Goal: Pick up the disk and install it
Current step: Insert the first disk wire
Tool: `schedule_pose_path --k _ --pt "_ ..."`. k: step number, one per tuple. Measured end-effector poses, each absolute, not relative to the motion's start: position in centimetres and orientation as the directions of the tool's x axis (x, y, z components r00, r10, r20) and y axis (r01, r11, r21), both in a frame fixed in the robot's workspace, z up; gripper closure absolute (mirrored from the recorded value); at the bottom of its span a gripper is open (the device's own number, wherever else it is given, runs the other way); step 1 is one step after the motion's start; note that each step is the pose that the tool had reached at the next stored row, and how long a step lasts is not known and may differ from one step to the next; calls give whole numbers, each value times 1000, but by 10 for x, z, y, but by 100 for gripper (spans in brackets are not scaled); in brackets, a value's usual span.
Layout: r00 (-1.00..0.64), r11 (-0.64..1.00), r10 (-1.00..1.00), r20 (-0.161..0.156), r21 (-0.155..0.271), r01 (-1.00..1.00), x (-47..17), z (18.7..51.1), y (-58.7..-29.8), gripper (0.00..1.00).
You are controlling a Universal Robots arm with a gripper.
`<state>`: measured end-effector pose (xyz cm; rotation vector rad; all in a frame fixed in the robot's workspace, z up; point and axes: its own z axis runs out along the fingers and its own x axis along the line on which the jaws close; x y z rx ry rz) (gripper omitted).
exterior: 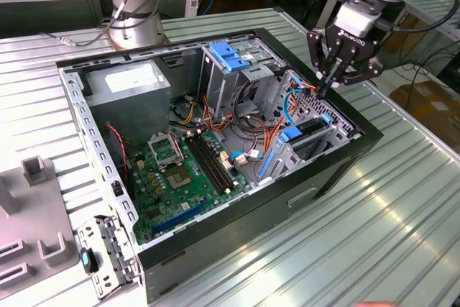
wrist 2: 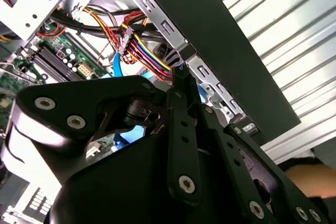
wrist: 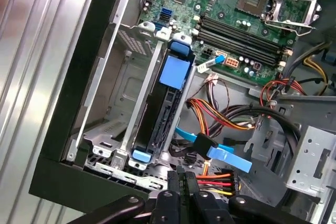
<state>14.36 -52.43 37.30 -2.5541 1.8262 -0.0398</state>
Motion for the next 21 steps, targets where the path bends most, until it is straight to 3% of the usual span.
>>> schedule_pose_path --k 7,21 --pt "223 -224 -975 19 -16 -975 142 371 -524 84" --pt "212 -212 -977 20 -16 -977 128 370 -524 84"
